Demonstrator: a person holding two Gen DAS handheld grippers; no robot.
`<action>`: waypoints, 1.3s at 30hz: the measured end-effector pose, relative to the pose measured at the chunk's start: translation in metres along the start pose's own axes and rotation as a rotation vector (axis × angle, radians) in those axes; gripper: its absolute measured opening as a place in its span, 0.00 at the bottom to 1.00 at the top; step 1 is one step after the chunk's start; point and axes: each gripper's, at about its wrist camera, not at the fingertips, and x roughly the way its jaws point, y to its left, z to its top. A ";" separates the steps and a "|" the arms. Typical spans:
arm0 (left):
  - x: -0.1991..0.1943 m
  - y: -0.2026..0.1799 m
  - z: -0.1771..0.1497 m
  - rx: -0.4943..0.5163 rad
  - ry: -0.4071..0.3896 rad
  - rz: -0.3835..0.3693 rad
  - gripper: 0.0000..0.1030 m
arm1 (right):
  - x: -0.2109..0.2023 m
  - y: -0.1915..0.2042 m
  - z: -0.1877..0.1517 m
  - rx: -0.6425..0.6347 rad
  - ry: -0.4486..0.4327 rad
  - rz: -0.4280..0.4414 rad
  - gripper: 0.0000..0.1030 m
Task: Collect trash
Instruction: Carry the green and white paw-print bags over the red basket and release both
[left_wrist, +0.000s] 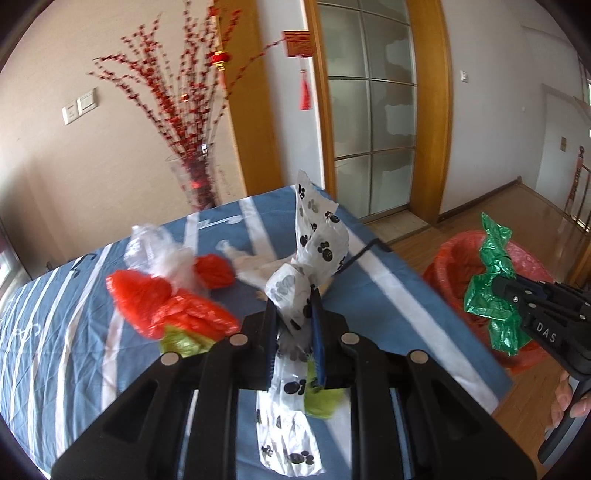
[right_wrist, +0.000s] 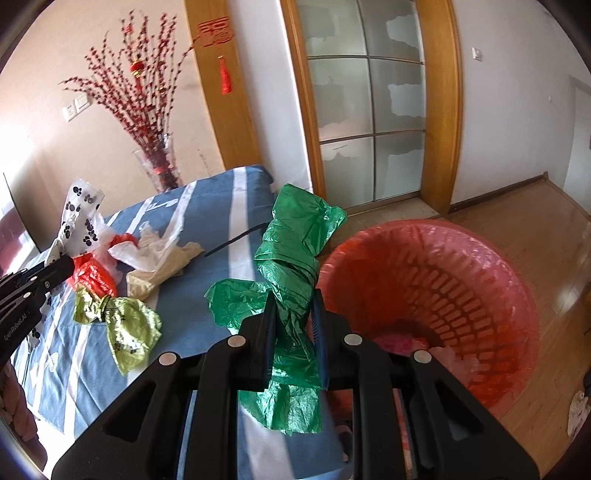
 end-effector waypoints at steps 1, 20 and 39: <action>0.002 -0.007 0.001 0.007 -0.001 -0.011 0.17 | -0.001 -0.004 0.000 0.006 -0.001 -0.006 0.18; 0.035 -0.097 0.021 0.063 0.036 -0.211 0.17 | -0.008 -0.088 0.002 0.121 -0.024 -0.110 0.18; 0.066 -0.165 0.037 0.085 0.079 -0.438 0.20 | -0.006 -0.143 0.013 0.221 -0.042 -0.143 0.19</action>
